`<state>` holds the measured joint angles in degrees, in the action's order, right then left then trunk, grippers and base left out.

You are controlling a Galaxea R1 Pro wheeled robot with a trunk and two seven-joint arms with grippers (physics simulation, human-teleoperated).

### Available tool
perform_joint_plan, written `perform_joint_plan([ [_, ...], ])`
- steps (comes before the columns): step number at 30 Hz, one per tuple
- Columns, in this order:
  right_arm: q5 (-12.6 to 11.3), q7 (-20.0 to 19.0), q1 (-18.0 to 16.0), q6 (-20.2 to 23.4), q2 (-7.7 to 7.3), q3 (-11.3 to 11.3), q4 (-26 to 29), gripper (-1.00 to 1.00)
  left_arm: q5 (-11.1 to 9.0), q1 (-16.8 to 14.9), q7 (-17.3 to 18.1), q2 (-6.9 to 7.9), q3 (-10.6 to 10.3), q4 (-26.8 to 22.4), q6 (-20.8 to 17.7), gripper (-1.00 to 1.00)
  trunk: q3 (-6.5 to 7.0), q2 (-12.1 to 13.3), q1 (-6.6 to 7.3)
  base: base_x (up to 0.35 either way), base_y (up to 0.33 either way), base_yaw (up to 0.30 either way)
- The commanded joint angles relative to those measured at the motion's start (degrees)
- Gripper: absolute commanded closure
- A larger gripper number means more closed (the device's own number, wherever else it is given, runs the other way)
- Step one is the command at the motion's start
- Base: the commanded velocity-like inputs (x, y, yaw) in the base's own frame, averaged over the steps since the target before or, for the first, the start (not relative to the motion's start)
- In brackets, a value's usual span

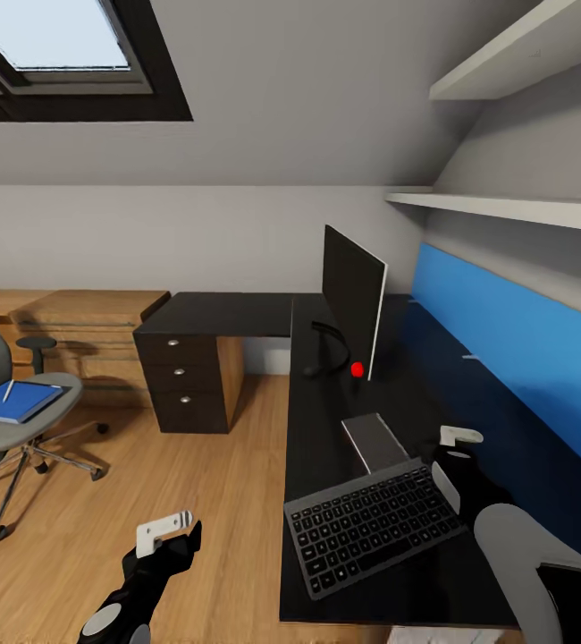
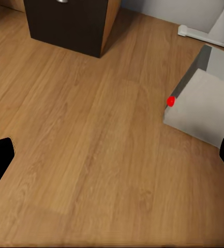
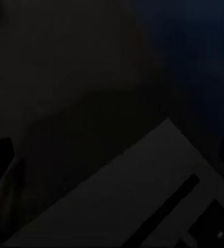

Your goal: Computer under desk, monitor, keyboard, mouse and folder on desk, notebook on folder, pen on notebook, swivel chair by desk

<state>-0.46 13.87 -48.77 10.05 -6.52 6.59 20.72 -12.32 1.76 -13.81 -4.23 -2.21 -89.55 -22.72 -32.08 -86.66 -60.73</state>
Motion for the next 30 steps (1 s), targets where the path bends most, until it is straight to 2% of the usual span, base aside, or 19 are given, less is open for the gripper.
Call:
perform_joint_plan([
  [1, -0.06, 0.1, -0.01, 0.33, 0.01, 0.09, 0.11, -1.0, -0.6, -0.01, -0.48, 0.01, -0.08, -0.1, -0.19, -1.0, -0.05, -0.03, 0.03, -0.283, 0.0, 0.0],
  [12, -0.04, 0.11, -0.01, 0.32, 0.01, 0.09, 0.2, -1.0, -0.6, -0.01, -0.48, 0.01, -0.08, -0.11, -0.16, -1.0, -0.05, -0.03, 0.03, -0.188, 0.0, 0.0],
  [30, 0.02, 0.14, -0.01, 0.32, 0.01, 0.09, 0.21, -1.0, -0.6, -0.01, -0.43, 0.01, -0.08, -0.1, -0.21, -1.0, -0.05, -0.03, 0.03, -0.045, 0.011, 0.0],
])
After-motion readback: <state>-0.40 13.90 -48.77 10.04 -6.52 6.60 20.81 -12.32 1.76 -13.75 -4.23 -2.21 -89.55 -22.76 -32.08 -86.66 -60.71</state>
